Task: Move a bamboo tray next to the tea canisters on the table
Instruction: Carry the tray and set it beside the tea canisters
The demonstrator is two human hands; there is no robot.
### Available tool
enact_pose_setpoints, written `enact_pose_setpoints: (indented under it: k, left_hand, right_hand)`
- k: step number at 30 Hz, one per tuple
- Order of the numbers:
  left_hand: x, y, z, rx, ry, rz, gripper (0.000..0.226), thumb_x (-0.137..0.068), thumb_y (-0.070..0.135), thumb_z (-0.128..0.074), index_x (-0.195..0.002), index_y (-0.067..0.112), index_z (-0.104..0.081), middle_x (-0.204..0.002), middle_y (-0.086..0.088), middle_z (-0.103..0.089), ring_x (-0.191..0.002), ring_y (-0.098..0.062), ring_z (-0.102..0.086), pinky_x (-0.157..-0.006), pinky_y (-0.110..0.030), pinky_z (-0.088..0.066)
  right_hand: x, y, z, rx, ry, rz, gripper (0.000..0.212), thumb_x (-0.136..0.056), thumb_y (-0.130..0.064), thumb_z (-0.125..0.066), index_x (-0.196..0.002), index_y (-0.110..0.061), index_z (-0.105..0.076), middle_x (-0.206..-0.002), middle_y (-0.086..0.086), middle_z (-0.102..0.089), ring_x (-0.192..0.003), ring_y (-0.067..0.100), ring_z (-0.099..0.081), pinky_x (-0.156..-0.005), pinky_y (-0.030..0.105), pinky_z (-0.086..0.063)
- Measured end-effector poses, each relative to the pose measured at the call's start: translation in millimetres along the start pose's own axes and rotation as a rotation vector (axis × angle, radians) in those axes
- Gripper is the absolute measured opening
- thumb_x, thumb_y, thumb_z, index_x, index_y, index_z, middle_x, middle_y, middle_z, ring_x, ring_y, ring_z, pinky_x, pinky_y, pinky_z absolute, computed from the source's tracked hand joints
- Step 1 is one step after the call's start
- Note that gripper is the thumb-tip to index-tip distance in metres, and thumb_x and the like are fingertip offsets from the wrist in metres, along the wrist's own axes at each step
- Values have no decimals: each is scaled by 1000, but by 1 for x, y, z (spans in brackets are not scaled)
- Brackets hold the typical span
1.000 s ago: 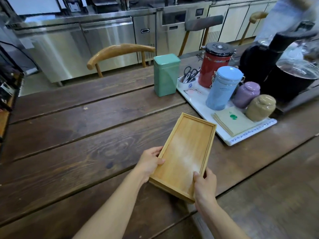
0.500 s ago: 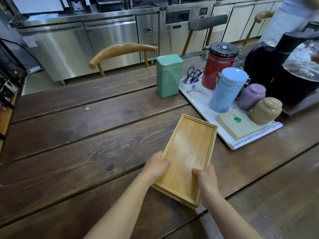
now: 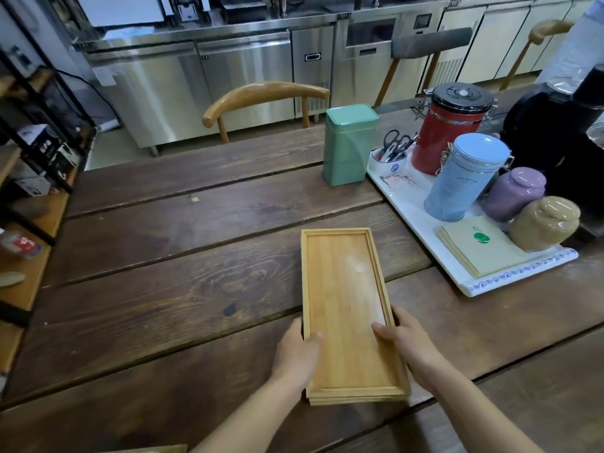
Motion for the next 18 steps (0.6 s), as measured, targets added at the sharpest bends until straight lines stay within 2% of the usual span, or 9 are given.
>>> enact_pose_setpoints:
  k: [2,6,9,13,16,18]
  left_hand:
    - [-5,7,0,47,-19,-42,39,-98,30,-43,-137,32,-44,-133,6,-56,-122,-19,-52,-104,-42,-42]
    - [-16,23,-4,145,-34,-115,42,-99,34,-39,-140,41,-34,-138,8,-50,-127,-18,-48,-107,-47,-39]
    - [-20,24,-7,177,-28,-110,48,-100,28,-38,-145,41,-26,-144,8,-44,-133,-18,-42,-109,-46,-34]
    - [-21,20,-10,196,-39,-129,50,-101,24,-36,-146,41,-22,-146,7,-42,-136,-17,-38,-112,-46,-32]
    - [-27,19,-9,219,-36,-112,50,-100,22,-39,-144,41,-27,-140,6,-47,-130,-17,-44,-109,-46,-36]
    - [-34,22,-7,239,-43,-116,49,-99,20,-40,-143,40,-31,-135,7,-51,-126,-17,-48,-106,-44,-39]
  right_hand:
    - [-2,-5,0,9,7,24,36,-90,-15,-53,-126,-19,-52,-116,2,-62,-99,14,-59,-77,28,-46]
    - [-11,-18,-2,43,-8,94,34,-94,-20,-47,-128,-18,-50,-118,0,-60,-95,4,-56,-71,18,-42]
    - [-19,-22,-3,52,-27,104,37,-95,-14,-44,-132,-19,-47,-119,-1,-59,-96,5,-56,-77,23,-43]
    - [-24,-21,-2,45,-17,94,39,-96,-13,-42,-133,-22,-46,-122,-2,-59,-108,16,-56,-94,35,-44]
    - [-28,-21,-1,3,-34,77,36,-95,-13,-43,-127,-28,-49,-111,-6,-61,-99,10,-59,-78,28,-46]
    - [-33,-24,0,-18,-44,64,33,-95,-13,-45,-125,-24,-51,-105,-5,-63,-91,9,-60,-69,25,-45]
Point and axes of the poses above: each hand's wrist, its own x-axis away from the middle knuckle, its own z-axis out of the back of the hand, y = z × x, the point moved 3 cm from there along -x, towards the middle knuckle
